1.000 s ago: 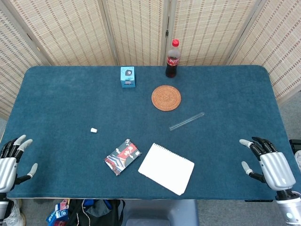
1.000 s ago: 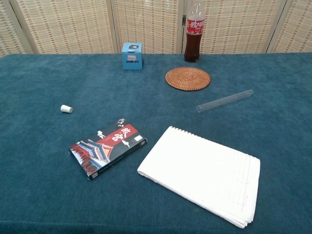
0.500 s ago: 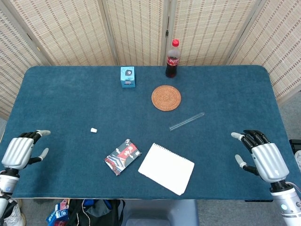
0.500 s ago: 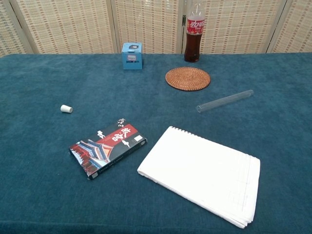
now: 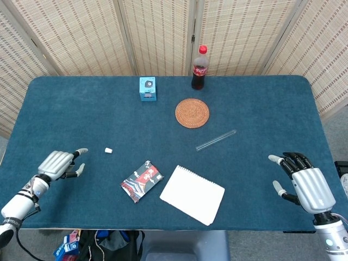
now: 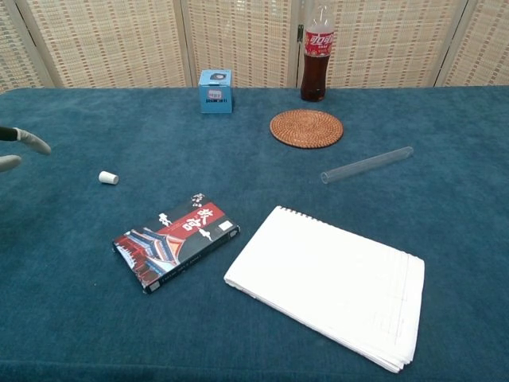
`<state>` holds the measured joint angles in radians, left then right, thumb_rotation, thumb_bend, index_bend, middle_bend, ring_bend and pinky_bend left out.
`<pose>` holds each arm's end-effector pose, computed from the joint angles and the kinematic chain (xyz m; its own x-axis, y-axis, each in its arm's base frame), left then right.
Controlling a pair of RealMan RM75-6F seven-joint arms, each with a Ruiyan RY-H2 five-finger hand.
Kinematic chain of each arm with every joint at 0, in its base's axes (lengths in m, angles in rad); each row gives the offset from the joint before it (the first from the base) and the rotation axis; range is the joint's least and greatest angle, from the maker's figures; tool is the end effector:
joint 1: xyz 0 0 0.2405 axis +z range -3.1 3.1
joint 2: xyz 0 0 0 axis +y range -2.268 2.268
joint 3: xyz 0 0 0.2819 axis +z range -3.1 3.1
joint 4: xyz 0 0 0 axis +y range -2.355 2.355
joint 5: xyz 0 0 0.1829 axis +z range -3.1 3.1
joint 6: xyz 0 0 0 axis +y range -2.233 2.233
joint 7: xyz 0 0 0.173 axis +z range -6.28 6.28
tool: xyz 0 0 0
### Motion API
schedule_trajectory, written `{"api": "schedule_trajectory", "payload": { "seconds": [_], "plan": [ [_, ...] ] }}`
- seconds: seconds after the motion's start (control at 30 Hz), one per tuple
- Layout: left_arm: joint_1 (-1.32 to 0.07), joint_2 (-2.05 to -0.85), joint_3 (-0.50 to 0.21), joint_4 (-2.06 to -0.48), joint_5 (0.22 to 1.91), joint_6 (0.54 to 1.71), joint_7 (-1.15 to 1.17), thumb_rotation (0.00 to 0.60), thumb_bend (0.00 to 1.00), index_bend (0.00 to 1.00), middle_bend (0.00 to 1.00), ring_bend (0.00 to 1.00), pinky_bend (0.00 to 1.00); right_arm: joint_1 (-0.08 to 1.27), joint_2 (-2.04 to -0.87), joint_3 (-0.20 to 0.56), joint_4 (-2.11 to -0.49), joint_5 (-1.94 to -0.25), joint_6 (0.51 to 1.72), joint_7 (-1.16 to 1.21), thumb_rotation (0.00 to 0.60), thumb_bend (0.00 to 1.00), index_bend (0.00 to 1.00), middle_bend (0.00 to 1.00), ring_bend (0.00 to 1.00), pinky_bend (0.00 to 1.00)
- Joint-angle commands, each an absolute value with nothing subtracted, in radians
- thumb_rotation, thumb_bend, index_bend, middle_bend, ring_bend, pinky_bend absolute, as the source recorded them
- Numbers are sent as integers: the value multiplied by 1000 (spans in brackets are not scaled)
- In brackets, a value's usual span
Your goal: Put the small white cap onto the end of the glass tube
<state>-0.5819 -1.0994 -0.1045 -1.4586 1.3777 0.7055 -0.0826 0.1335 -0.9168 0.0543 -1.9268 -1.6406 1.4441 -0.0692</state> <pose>-0.2867 0.3584 0.1296 0.5271 0.4375 0.7286 0.8496 -0.2510 -0.4639 -0.2401 -0.2150 0.2203 0.3739 -0.0193 0.9273 -0.9071 -0.2162 0.3613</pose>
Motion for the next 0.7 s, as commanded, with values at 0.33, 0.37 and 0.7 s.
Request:
{"api": "schedule_trajectory", "payload": {
  "seconds": [0.33,0.37,0.7],
  "plan": [
    [-701,-1190,-103,-1387,1271,555,-70,70,580,95,907,928,939,129,-934,50,-1909,-1621,1448,-54,600,329,229,323,190,178],
    [-709,-1197,-102,-1383,1263,548,-65,70,580,95,908,928,939,128,-934,50,-1907,-1621,1449,-53,600,329,229,323,190,178],
    [-759,-1244,-90,-1326,1161,510,5,76,580,95,908,929,939,121,-930,43,-1901,-1621,1457,-43,600,330,229,323,190,178]
  ]
}}
